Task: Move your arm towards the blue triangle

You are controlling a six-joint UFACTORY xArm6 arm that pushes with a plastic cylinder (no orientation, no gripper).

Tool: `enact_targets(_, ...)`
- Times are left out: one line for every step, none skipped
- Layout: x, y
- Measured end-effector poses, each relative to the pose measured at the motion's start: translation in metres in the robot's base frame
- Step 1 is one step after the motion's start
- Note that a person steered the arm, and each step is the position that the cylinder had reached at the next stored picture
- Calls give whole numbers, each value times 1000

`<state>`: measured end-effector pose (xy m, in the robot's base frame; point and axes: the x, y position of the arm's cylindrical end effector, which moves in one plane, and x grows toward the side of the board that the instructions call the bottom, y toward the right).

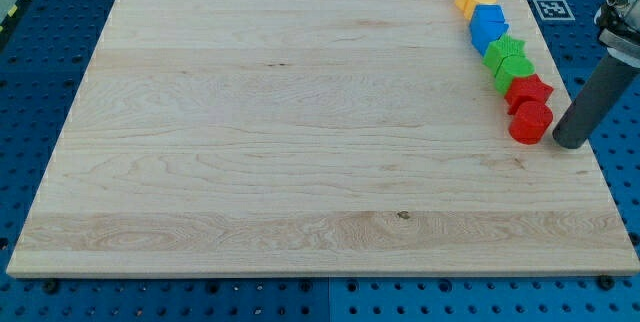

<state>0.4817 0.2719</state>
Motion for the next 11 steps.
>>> enact_targets(-3,7)
enact_targets(-6,15)
enact_targets(-20,17)
enact_targets(-54,17)
enact_targets(-96,17)
enact_targets(-137,17)
enact_targets(-161,12)
enact_targets(-171,7)
enact_targets(-171,-5)
enact_targets(-171,-18)
enact_targets(-171,-21)
